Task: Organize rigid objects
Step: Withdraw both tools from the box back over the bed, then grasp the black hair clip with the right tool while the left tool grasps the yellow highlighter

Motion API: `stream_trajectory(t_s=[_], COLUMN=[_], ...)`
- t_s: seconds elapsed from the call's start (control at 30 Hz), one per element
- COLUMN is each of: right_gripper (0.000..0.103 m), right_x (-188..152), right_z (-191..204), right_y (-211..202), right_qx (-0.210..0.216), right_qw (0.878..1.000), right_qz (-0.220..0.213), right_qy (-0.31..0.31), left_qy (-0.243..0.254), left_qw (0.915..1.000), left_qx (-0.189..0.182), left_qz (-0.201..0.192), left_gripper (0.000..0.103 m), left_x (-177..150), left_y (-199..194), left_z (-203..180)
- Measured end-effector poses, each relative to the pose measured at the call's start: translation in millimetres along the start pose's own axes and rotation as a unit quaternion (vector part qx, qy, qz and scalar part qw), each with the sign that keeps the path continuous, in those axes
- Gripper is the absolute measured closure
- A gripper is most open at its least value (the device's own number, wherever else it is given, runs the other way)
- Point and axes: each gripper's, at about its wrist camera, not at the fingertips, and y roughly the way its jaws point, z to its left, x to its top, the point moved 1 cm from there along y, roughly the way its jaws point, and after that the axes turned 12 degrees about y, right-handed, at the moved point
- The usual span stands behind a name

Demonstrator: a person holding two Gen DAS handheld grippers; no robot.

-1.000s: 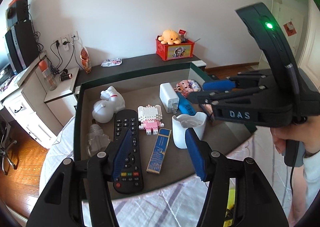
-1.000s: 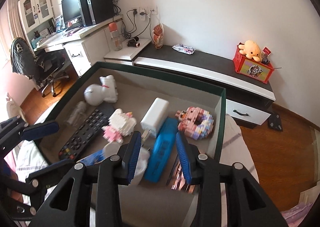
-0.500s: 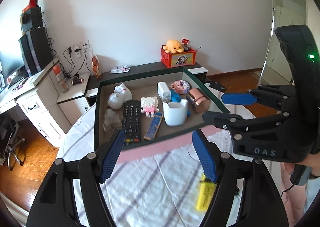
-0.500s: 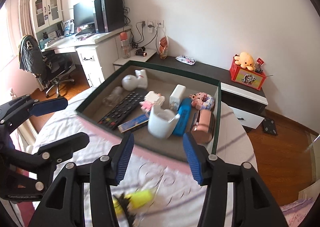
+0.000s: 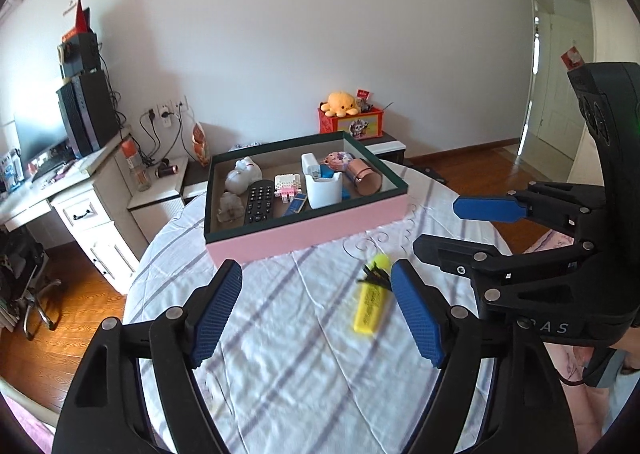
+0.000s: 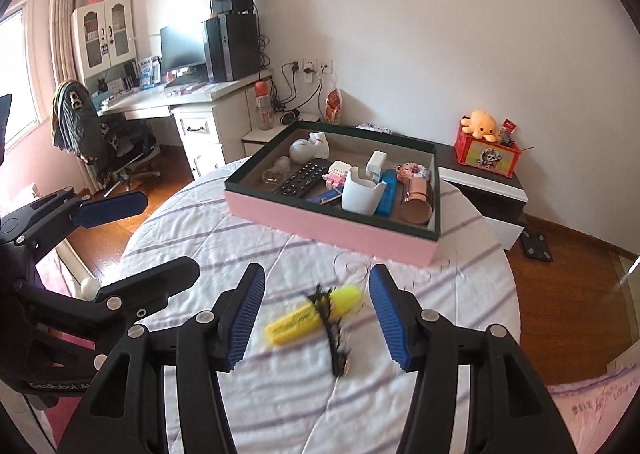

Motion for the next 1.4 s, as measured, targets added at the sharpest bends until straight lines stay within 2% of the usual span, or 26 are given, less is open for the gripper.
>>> stream_trajectory(t_s=[0.07,0.2,0.33,0.4,0.47,0.77,1.07,1.13,1.2,1.33,1.37,1.4], right_gripper=[0.045,0.034,0.033,0.024,0.023,0.023,0.023,0.026,0.035,0.037,0.041,0.056], right_x=[-11.6,-31.3,-51.5,-59.0,-65.2,-85.8,-78.2,-73.0,-68.5,-61.3,-59.7,-57.6], right_z=[0.5,-1.7,-4.6,-7.9,-12.9,-49.3,-43.5,-41.4,-39.9,-36.1,-35.9,-36.7], right_y=[-11.4,-30.3,-43.5,-42.8,-41.1,1.3,64.7,79.8,92.9,110.6,111.5,111.9], right_qx=[-0.005,-0.021,-0.021,-0.031,-0.041,-0.067,-0.074,-0.078,-0.076,-0.068,-0.064,-0.054], right_qw=[1.0,0.999,0.999,0.998,0.998,0.995,0.995,0.995,0.994,0.994,0.995,0.995], right_qz=[-0.008,-0.026,-0.033,-0.031,-0.03,0.013,0.055,0.063,0.072,0.08,0.079,0.078], right_qy=[0.007,0.017,0.031,0.034,0.038,0.078,0.036,0.024,0.017,-0.001,-0.003,-0.003], left_qy=[0.003,0.001,-0.007,-0.015,-0.021,-0.033,-0.037,-0.038,-0.041,-0.035,-0.034,-0.033], left_qw=[1.0,0.9997,0.9996,0.9996,0.9995,0.9986,0.9969,0.9965,0.9962,0.9959,0.9958,0.9957], left_qx=[0.005,0.014,0.02,0.02,0.018,0.016,0.006,0.008,0.005,0.002,-0.002,-0.006], left_qz=[-0.008,-0.018,-0.021,-0.015,-0.01,0.038,0.069,0.074,0.077,0.084,0.085,0.087], left_gripper=[0.021,0.009,0.007,0.001,0.001,0.0,0.0,0.0,0.0,0.0,0.0,0.0], left_x=[-7.1,-22.9,-34.4,-41.5,-48.6,-73.7,-81.2,-80.9,-80.4,-78.3,-77.5,-76.5], left_y=[-11.6,-29.5,-39.1,-39.9,-37.9,-6.6,28.9,34.8,39.9,49.7,52.0,54.3], left_z=[-7.9,-19.0,-22.7,-21.9,-20.6,-10.8,-3.7,-1.6,0.4,-1.5,-2.3,-3.7])
